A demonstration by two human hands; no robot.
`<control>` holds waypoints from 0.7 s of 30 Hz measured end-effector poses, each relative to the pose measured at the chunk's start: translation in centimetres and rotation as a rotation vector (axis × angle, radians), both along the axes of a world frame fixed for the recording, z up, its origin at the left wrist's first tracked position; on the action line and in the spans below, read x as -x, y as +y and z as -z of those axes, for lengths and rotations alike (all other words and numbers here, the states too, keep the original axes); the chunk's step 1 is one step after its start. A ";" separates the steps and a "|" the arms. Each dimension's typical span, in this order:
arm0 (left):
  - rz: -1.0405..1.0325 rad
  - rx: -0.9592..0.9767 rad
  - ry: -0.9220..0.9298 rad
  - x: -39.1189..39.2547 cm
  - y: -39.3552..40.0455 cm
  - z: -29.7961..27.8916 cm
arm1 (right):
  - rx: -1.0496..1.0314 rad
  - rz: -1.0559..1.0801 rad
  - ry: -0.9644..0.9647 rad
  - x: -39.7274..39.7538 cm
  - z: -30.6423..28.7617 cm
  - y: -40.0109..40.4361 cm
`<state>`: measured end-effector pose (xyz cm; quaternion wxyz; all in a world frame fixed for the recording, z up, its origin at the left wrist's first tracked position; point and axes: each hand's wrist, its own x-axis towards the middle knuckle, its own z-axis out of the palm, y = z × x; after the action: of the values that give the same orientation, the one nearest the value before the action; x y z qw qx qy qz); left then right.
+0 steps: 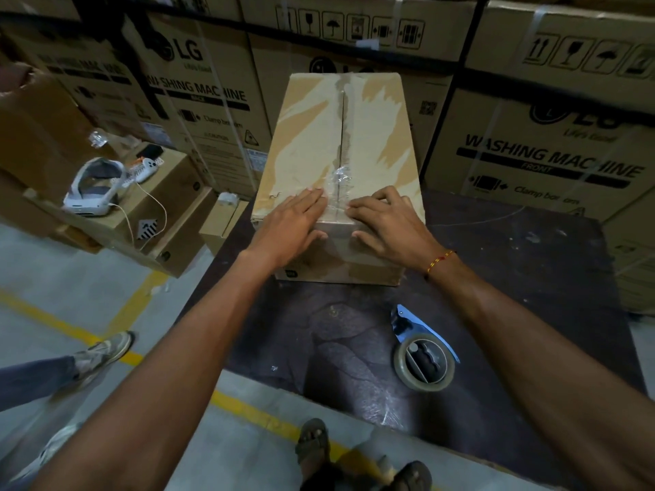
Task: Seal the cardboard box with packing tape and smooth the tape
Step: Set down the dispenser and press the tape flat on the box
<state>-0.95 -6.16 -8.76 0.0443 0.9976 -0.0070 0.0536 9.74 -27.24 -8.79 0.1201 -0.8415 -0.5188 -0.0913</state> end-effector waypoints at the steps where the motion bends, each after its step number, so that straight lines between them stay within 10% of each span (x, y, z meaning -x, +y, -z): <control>1: 0.025 0.030 0.005 0.1 0.4 -0.1 | -0.013 0.015 0.015 0.1 -0.1 0.2; 15: 0.061 0.086 -0.090 0.7 0.8 -0.4 | 0.043 -0.014 -0.027 0.3 -0.5 0.6; 21: -0.235 0.045 -0.012 3.2 3.8 1.3 | 0.040 0.304 -0.186 2.7 -0.4 3.6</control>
<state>-4.16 -2.40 -10.06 0.0603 0.9899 0.1111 0.0645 6.99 -23.63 -8.39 0.0397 -0.9004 -0.3961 -0.1752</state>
